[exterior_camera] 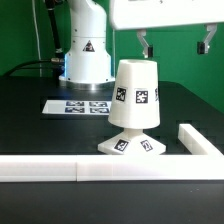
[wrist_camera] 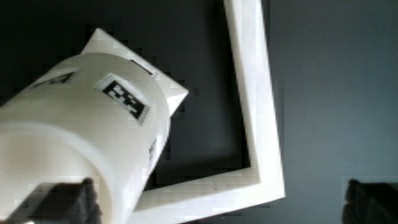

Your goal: Assemble lamp

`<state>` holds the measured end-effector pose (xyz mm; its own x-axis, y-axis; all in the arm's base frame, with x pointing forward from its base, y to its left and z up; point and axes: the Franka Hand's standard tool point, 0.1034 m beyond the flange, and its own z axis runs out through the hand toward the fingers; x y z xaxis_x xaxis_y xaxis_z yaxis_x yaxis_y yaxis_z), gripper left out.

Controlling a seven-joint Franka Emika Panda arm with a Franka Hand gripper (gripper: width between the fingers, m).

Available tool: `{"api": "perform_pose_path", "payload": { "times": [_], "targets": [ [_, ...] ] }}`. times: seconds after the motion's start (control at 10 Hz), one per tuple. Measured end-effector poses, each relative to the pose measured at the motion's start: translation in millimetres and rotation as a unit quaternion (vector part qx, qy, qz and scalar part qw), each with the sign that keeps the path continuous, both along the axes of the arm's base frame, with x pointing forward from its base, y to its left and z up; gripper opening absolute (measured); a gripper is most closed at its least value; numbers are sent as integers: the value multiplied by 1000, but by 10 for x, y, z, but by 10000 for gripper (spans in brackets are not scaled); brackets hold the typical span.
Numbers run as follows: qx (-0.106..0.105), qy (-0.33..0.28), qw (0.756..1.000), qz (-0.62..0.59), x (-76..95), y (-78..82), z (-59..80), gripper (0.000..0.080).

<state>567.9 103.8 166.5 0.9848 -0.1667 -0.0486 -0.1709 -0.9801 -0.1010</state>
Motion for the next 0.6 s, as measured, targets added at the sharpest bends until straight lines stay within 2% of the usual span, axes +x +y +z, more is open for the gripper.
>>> {"api": "perform_pose_path", "payload": {
  "times": [0.3, 0.6],
  "targets": [
    [-22, 9, 1000, 21, -41, 228, -61, 698],
    [-20, 9, 999, 23, -42, 232, -70, 698]
  ]
}}
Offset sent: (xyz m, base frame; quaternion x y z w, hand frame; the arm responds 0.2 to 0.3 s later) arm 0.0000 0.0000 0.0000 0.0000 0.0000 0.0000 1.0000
